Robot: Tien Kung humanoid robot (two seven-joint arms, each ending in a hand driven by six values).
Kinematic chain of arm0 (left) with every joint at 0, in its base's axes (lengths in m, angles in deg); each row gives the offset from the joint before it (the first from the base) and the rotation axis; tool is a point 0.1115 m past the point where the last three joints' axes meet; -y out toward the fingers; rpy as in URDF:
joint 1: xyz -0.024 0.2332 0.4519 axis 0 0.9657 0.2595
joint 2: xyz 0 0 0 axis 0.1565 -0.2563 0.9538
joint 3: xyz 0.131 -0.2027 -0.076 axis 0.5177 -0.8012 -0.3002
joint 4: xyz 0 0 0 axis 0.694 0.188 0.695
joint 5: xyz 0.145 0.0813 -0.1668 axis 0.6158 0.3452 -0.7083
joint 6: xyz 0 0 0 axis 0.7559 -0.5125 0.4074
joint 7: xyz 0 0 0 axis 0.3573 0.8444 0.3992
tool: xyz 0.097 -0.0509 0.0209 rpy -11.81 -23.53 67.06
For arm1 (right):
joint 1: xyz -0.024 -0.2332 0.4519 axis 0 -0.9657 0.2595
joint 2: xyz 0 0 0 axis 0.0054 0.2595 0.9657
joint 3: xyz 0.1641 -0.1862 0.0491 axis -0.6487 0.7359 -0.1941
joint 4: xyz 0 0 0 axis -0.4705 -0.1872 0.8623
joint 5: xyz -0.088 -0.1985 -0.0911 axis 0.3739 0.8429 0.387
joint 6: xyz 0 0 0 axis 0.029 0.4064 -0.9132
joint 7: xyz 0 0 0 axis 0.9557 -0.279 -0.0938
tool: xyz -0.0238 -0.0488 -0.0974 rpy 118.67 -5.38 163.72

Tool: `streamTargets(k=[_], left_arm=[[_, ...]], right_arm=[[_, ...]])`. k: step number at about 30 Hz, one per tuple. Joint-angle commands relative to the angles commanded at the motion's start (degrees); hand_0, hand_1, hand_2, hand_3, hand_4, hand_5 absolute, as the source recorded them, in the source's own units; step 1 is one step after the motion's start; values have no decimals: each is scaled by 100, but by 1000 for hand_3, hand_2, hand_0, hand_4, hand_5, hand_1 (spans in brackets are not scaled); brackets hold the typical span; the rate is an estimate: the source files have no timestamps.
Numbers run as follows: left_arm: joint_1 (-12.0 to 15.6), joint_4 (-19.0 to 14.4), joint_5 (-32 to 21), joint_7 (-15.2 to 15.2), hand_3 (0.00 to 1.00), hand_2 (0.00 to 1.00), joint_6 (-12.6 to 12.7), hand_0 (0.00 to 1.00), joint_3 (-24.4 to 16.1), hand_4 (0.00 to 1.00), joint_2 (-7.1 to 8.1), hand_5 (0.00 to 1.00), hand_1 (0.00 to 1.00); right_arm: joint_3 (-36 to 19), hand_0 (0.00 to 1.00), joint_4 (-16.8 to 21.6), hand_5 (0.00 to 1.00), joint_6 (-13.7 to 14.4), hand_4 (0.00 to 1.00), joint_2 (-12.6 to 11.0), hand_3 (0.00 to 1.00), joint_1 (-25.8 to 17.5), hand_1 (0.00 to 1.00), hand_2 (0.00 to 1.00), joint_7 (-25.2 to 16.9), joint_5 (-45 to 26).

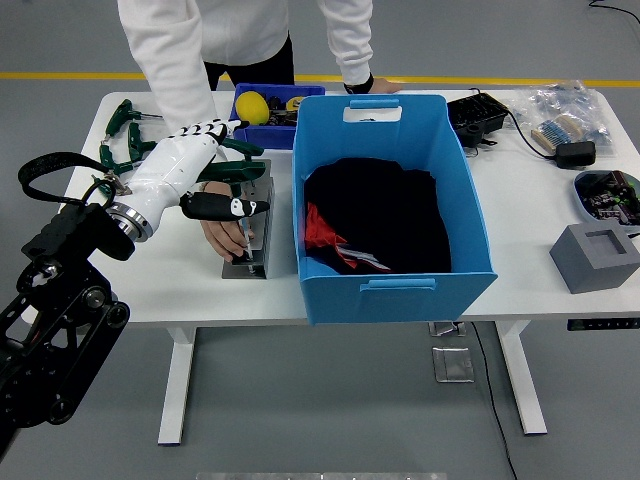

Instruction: Lift tool from toolbox,place it in box,lift tool from toolbox,place it in box

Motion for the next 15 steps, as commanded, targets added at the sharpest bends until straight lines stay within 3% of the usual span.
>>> streamTargets(k=[4,5,10,11,15], left_arm=[[-139,115,0,115,888,915,-142,909,98,998,17,539,903],[-163,138,0,144,820,782,-160,813,115,998,20,539,783],[-272,226,0,274,820,782,-195,813,205,998,45,539,783],[-290,250,0,298,726,623,-203,707,221,998,49,536,661],[-364,376,0,405,726,623,-267,707,268,998,59,536,661]], right_arm=[[2,619,0,569,-1,777,-3,532,8,606,683,4,3],[8,619,0,569,-1,777,-5,532,8,605,683,3,-2],[10,619,0,569,1,777,-11,532,12,605,683,5,-10],[6,620,0,568,0,777,-12,531,13,606,683,6,-4],[11,620,0,568,0,777,-16,531,18,606,683,7,-6]])
